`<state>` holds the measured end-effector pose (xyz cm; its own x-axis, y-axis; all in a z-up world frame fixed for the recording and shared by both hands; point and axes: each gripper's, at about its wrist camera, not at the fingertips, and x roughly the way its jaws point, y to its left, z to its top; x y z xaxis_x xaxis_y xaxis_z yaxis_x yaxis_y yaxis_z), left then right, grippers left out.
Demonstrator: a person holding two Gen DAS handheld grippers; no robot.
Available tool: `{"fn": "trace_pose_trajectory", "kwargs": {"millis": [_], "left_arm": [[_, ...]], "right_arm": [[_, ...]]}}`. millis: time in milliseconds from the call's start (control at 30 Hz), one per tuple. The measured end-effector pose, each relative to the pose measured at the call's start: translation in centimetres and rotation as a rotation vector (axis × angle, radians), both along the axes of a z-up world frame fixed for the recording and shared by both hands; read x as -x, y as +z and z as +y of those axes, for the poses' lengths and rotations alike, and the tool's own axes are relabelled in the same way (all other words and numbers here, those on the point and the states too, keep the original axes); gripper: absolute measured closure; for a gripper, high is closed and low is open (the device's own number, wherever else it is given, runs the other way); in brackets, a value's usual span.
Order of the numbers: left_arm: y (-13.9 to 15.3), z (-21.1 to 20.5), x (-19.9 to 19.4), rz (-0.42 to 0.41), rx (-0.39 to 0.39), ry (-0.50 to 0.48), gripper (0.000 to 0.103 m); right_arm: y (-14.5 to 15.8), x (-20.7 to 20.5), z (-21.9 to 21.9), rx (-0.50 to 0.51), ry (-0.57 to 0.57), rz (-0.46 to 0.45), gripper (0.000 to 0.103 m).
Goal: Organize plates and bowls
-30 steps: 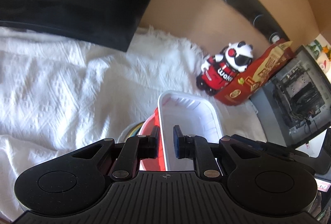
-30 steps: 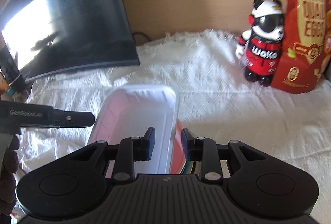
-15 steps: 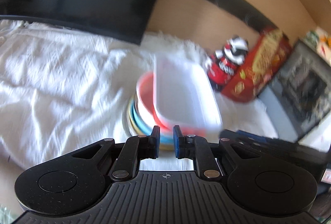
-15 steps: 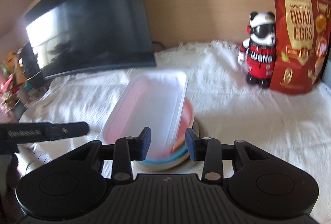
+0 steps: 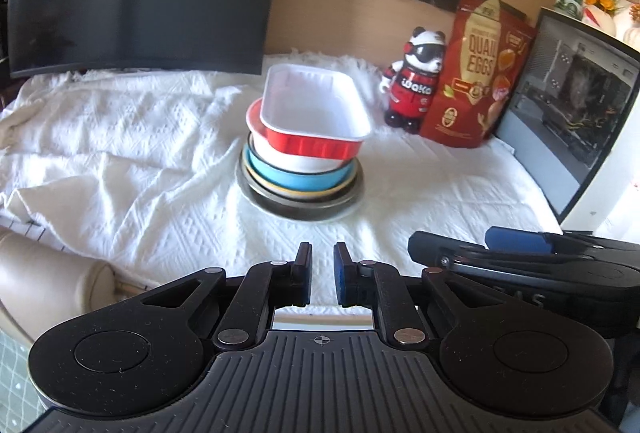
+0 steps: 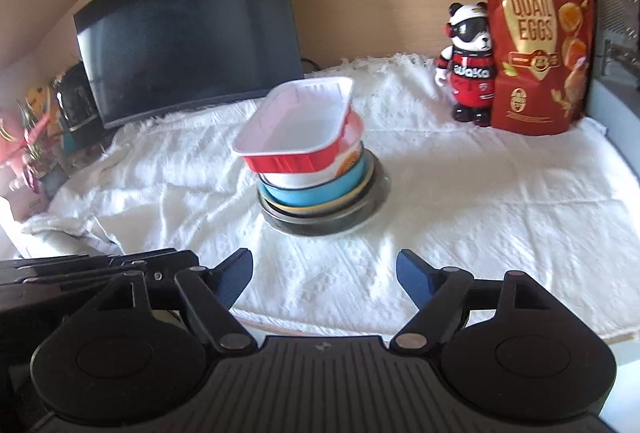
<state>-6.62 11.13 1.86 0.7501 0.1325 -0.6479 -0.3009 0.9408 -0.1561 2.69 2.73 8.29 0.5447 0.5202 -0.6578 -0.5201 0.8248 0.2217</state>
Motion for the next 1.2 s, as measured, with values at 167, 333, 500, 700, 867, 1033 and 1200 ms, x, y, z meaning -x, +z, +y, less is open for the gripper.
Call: {"fn": "trace_pose_trajectory", "kwargs": {"millis": [167,333,500,700,867,1033,1200], "left_arm": [[0.25,-0.04,0.45,0.001,-0.014,0.015,0.090],[0.21,-0.02,0.71,0.017,-0.016,0.029,0.090],[0.21,0.16,0.72,0.019,-0.014,0.032,0.090],[0.16,0.26,0.73,0.021,-0.012,0.027,0.090],[0.01,0.37,0.58,0.025,-0.004,0.018,0.090],[-0.05,0.42,0.55,0.029,0.001,0.015,0.090],[-0.03,0.43,0.57,0.028,-0.001,0.015,0.090]], "right_arm": [[0.28,0.49,-0.78,0.017,-0.017,0.001,0.023],[0.06,0.84,-0.80,0.036,-0.016,0.007,0.023],[-0.04,0.83,-0.58,0.042,-0.007,0.014,0.023],[-0.12,0.63,-0.41,0.049,-0.006,0.021,0.023],[-0.23,0.53,-0.42,0.053,-0.015,0.024,0.023],[-0.38,0.46,-0.37,0.058,-0.021,0.030,0.023],[-0.39,0.50,-0.31,0.059,-0.023,0.029,0.023]]}}
